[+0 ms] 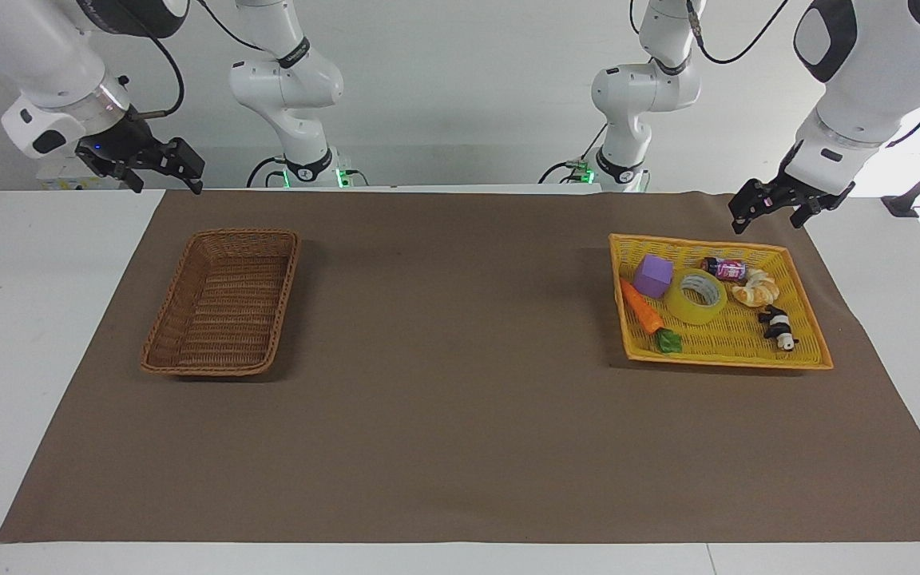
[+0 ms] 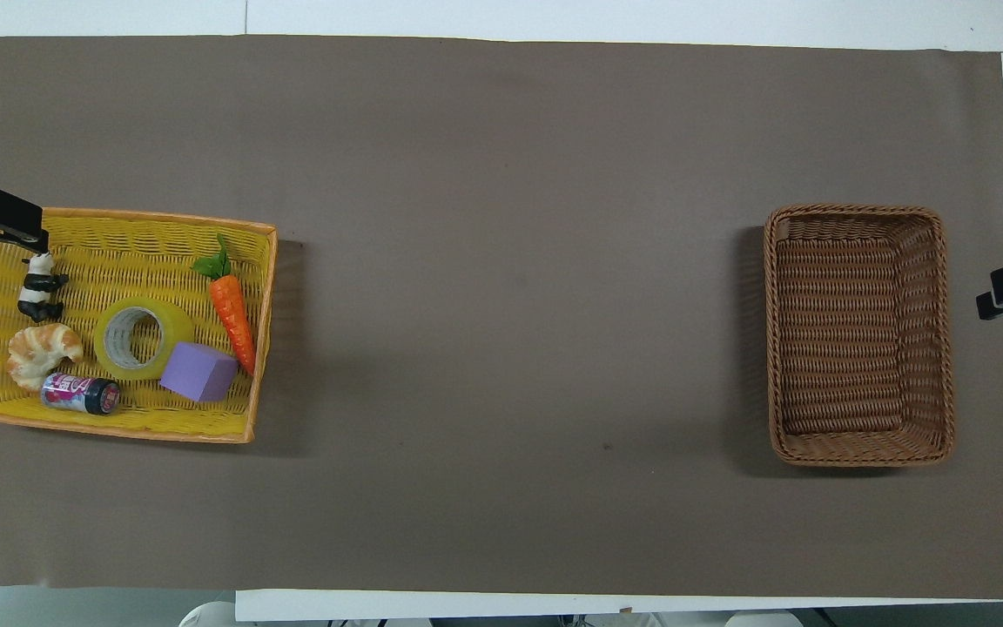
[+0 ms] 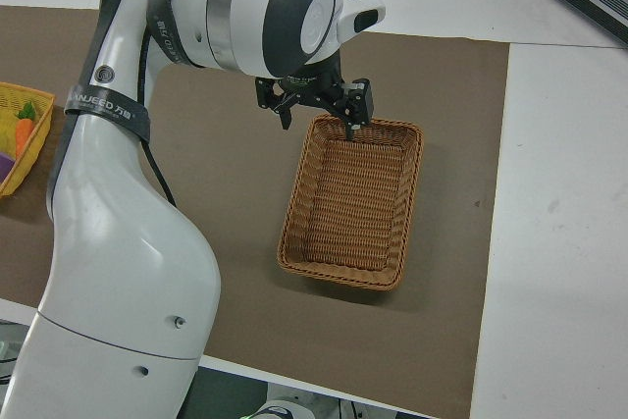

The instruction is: Move tape to another basket

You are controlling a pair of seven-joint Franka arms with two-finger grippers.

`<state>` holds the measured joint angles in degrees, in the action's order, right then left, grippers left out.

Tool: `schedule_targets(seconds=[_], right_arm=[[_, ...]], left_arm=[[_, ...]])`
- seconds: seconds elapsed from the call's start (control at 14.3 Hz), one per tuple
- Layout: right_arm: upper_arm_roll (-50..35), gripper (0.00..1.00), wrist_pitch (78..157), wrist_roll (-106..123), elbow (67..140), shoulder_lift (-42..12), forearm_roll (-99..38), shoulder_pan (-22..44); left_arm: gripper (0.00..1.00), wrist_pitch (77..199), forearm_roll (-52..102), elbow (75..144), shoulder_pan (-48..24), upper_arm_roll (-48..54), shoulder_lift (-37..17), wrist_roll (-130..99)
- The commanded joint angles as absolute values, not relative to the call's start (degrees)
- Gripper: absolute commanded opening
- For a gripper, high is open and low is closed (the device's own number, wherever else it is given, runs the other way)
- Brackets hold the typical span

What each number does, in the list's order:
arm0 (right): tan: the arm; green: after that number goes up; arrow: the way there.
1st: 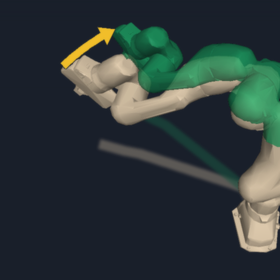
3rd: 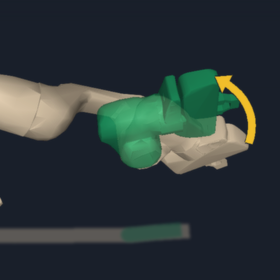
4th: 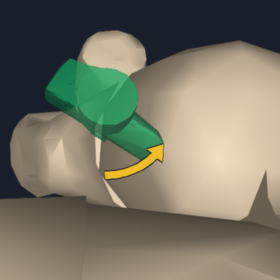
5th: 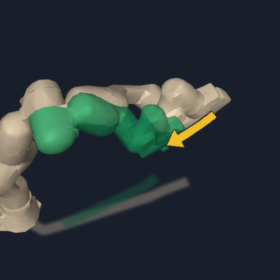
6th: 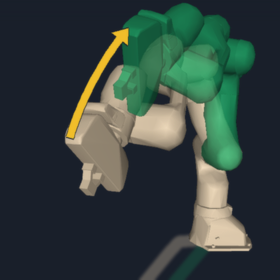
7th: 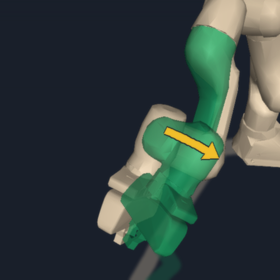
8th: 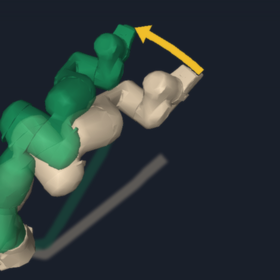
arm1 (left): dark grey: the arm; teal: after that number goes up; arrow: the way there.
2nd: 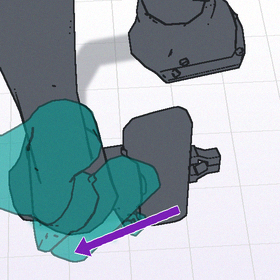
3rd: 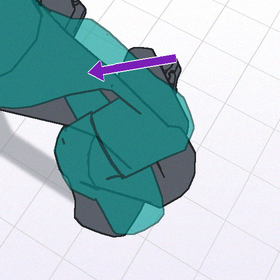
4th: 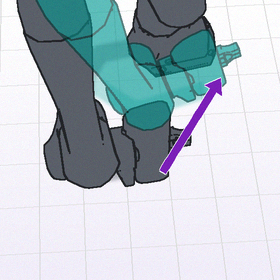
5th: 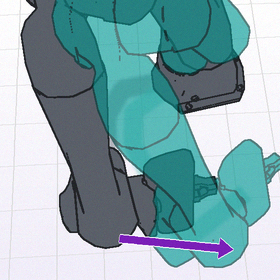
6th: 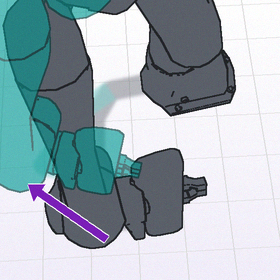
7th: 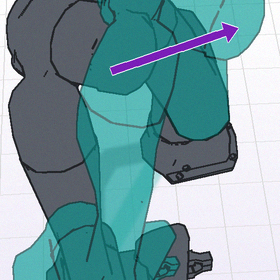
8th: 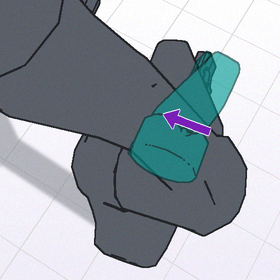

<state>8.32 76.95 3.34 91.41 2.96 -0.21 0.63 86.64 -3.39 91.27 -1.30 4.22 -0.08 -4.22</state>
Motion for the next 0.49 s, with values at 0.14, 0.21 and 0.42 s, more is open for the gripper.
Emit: schedule_targets(seconds=[0.14, 0.21, 0.42], right_arm=[[8.17, 1.00, 77.78, 4.13, 92.99, 4.22, 0.18, 0.62], [8.17, 1.00, 77.78, 4.13, 92.99, 4.22, 0.18, 0.62], [8.17, 1.00, 77.78, 4.13, 92.99, 4.22, 0.18, 0.62]], left_arm=[[1.00, 110.26, -3.34, 118.60, 5.19, 4.31, 9.23, -0.28], [1.00, 114.13, -3.25, 121.96, 5.27, 4.31, 9.14, 0.78], [0.99, 123.46, -3.34, 128.30, 6.33, 4.31, 6.26, 0.70]])
